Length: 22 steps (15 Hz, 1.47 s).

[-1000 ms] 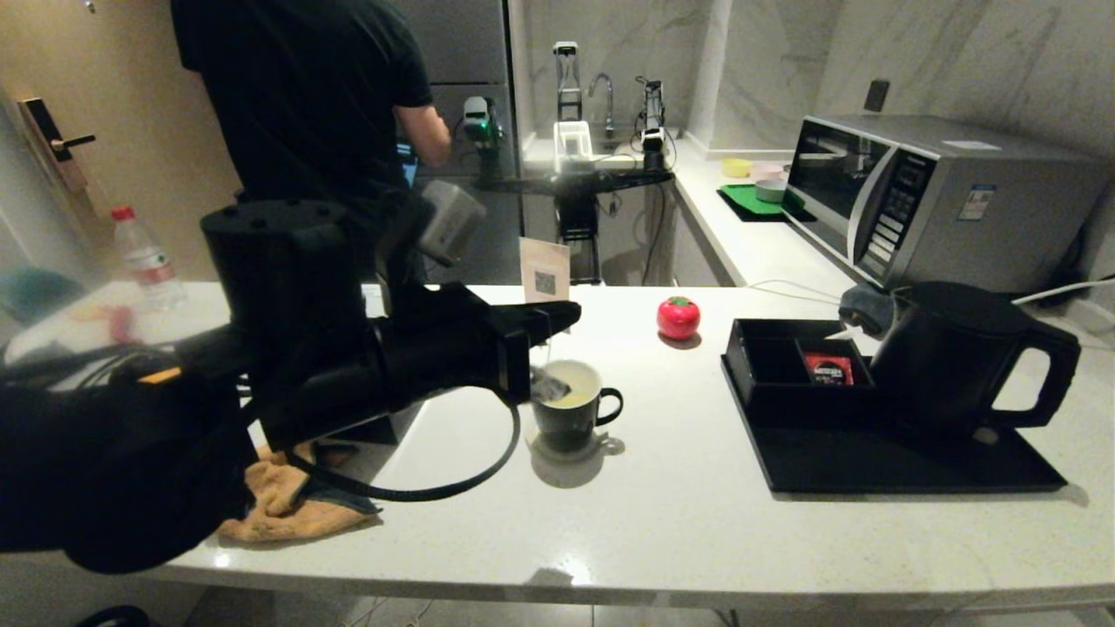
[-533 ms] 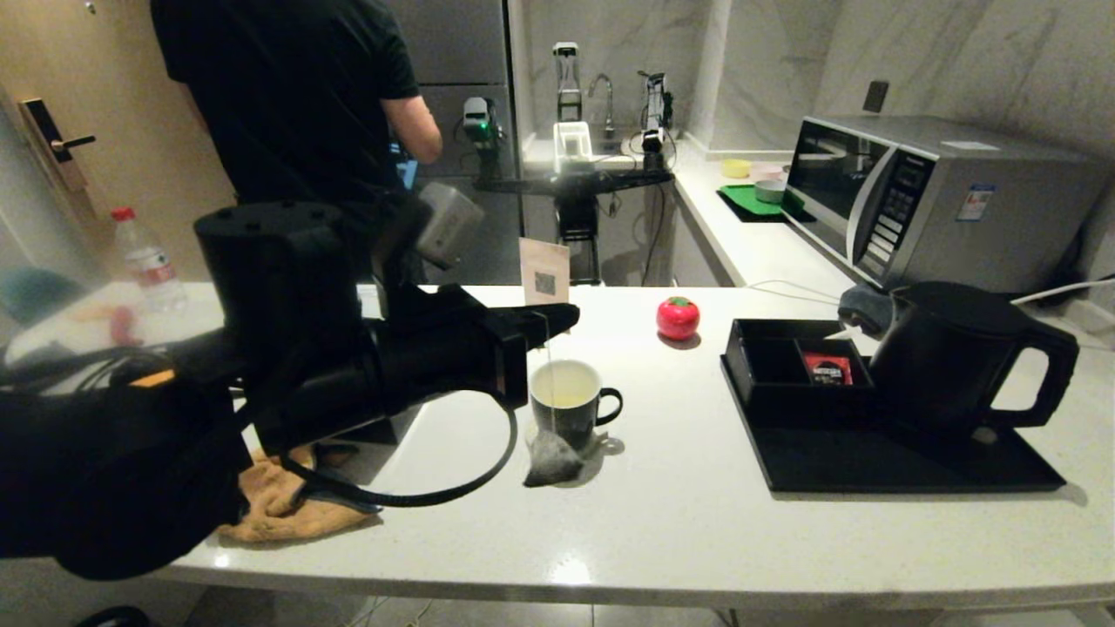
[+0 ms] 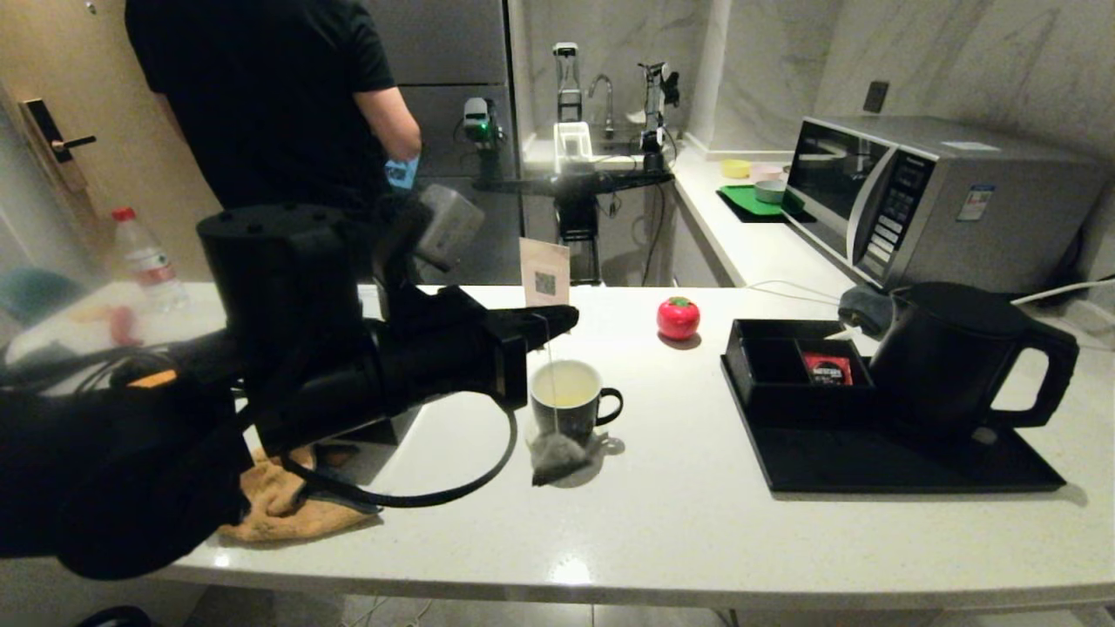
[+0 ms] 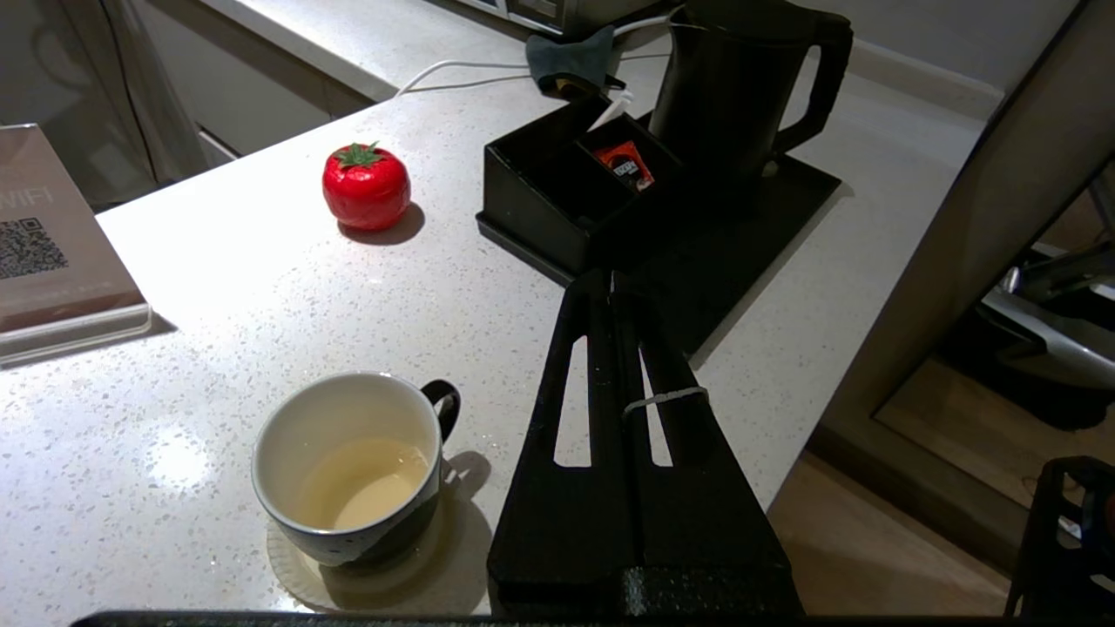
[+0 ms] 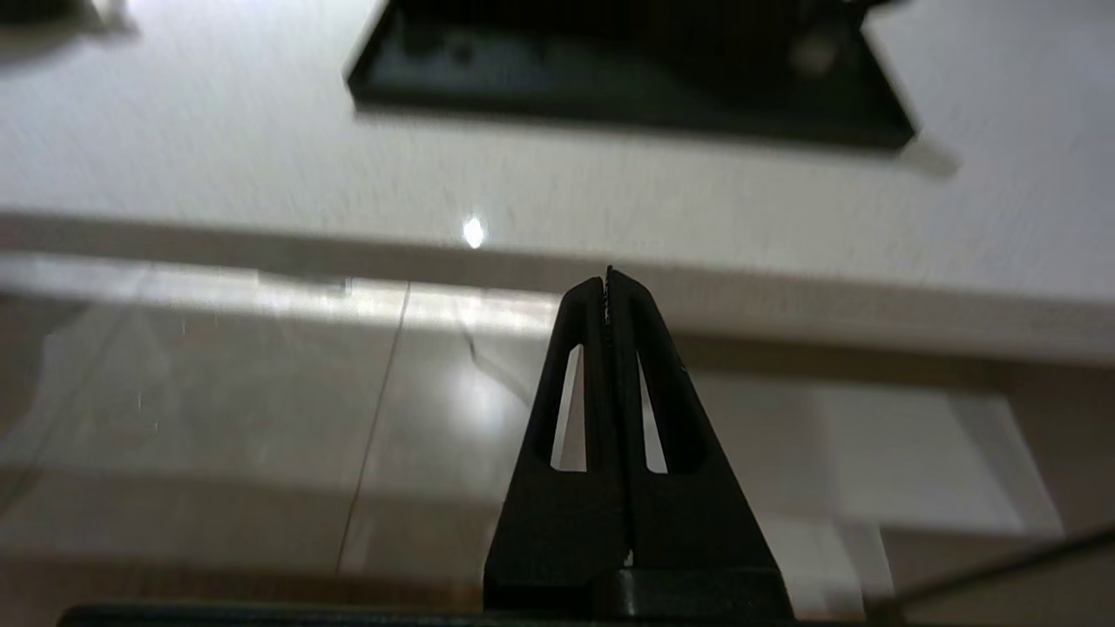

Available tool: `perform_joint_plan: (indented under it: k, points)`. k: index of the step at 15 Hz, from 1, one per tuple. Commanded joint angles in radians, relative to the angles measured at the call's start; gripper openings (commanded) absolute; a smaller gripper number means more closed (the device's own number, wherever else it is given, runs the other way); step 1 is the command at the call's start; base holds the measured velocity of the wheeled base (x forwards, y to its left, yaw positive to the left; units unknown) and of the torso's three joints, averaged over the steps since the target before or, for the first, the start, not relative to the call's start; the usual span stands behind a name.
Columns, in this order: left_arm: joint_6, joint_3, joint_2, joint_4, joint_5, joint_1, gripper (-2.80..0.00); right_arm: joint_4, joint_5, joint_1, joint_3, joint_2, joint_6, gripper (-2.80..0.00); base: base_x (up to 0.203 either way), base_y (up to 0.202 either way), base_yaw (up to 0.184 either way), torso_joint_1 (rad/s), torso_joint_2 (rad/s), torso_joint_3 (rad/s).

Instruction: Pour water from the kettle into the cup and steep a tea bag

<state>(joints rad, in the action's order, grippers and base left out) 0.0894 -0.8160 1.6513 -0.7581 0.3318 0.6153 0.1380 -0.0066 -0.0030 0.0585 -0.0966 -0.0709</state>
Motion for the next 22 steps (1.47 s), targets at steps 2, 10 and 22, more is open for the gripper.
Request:
perform_joint_plan:
  k: [2,10,22]
  points:
    - [0.001,-0.015,0.01,-0.004,0.001,0.0,-2.8,-0.005,-0.003,0.003,-0.007,0.097,0.016,-2.8,0.0,0.0,0.0,0.0,0.0,0.0]
    - [0.004,-0.153,0.106,-0.003,0.0,-0.006,-2.8,-0.018,-0.009,0.002,-0.011,0.097,0.108,-2.8,0.0,0.0,0.0,0.0,0.0,0.0]
    - [0.0,-0.328,0.363,-0.006,0.001,-0.063,-2.8,-0.018,-0.009,0.003,-0.011,0.097,0.108,-2.8,0.0,0.0,0.0,0.0,0.0,0.0]
